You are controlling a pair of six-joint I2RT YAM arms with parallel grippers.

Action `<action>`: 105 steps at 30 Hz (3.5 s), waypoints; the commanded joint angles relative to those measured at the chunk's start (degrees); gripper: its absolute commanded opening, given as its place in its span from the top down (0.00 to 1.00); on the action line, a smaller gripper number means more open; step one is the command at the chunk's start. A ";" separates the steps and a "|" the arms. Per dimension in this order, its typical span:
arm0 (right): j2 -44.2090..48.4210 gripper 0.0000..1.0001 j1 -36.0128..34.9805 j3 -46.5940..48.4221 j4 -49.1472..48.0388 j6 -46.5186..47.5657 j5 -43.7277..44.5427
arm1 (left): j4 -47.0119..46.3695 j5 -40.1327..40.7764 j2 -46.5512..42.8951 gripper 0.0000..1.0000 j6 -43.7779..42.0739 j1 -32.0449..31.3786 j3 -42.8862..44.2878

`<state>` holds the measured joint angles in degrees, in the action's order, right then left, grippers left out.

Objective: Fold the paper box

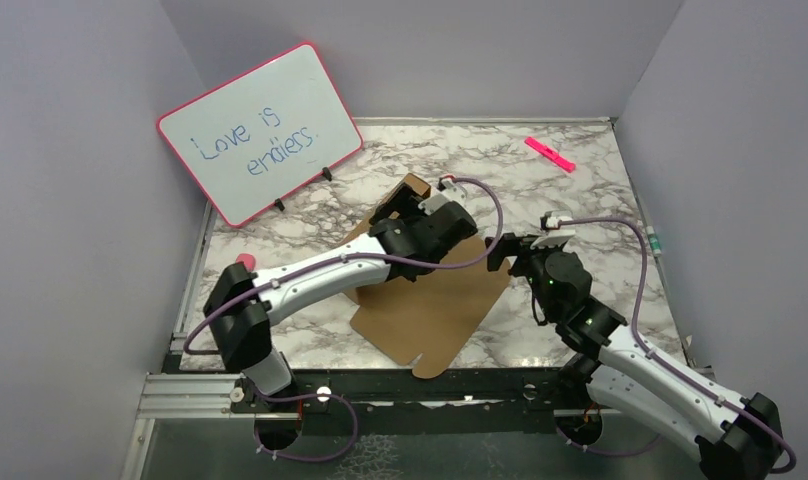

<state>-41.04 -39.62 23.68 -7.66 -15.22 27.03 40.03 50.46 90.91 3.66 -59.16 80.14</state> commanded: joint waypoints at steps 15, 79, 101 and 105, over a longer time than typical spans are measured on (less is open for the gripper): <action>3.06 0.00 0.17 -1.62 1.45 -2.68 2.00 | 3.49 19.42 10.91 0.67 -1.18 3.47 3.80; -49.83 0.12 -9.23 79.01 50.85 14.04 -22.78 | -23.49 -22.79 -26.44 0.09 5.46 39.82 -24.75; -65.65 0.84 -13.82 92.98 62.17 29.96 -14.79 | -25.00 -21.25 -38.16 0.05 0.85 41.09 -29.19; -63.19 0.94 -13.62 90.82 62.15 36.52 -19.99 | -26.44 -22.19 -40.82 0.05 0.66 41.11 -30.30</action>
<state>-106.74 -53.17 115.22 52.71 12.64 14.17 15.86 27.70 53.19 5.54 -18.37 51.11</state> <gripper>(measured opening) 0.092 0.954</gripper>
